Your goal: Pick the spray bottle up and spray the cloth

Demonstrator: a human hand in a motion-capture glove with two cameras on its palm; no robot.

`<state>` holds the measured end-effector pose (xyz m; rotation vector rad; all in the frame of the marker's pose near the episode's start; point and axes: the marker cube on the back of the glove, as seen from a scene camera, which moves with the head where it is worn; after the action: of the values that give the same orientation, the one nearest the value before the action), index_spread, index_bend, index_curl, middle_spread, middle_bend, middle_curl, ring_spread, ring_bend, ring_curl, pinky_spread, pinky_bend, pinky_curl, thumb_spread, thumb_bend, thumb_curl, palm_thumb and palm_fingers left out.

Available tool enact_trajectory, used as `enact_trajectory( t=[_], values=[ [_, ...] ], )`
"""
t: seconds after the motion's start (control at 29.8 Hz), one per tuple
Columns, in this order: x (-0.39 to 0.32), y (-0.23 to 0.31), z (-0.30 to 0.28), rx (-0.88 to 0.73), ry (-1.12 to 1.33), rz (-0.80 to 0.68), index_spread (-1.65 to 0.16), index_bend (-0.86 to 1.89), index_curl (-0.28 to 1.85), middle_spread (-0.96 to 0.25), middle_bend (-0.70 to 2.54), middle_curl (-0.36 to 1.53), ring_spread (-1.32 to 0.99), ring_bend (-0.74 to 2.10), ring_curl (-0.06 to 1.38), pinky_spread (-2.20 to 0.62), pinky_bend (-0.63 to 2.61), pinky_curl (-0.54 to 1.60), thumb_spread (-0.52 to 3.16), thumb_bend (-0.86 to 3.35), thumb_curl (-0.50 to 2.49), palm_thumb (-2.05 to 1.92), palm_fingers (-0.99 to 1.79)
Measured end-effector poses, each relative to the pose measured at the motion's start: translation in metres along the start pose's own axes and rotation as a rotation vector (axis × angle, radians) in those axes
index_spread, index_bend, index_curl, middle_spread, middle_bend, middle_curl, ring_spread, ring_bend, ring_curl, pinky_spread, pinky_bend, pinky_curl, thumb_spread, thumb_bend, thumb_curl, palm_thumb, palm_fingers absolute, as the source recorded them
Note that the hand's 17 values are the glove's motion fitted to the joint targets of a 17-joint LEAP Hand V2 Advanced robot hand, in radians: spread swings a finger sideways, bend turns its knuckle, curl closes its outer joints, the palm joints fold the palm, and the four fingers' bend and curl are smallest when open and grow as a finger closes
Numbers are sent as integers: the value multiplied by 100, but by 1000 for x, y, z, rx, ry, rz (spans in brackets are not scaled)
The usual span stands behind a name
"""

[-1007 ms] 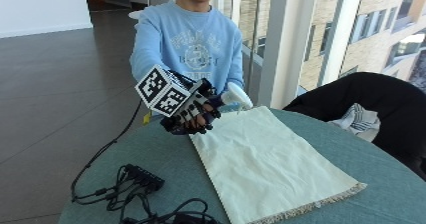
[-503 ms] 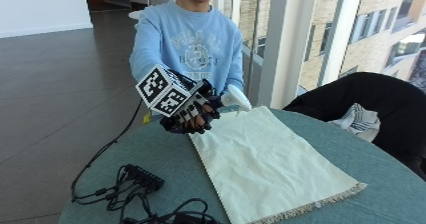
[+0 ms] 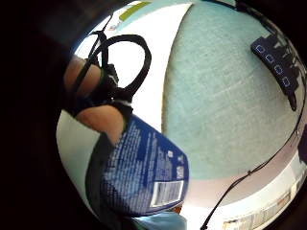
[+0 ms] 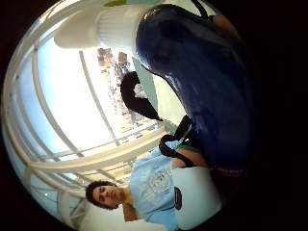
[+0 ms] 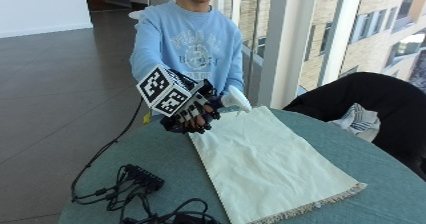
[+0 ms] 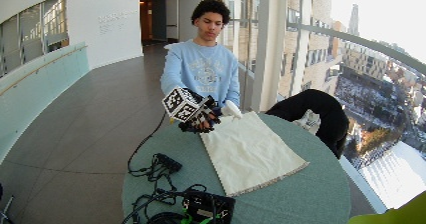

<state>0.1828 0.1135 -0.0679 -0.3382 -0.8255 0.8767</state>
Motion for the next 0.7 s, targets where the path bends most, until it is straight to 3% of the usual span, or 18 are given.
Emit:
enact_trajectory(
  t=[0.3,0.7],
  values=[
    [-16,-1,2,22,-36,-59,-29,7,18,-4,28,45,5,55,39,20,35,37,79,-2,67,88,99],
    [-119,-17,38,262,-228,-458,-29,8,18,-4,27,45,5,54,39,20,36,38,79,-2,68,88,98]
  ],
)
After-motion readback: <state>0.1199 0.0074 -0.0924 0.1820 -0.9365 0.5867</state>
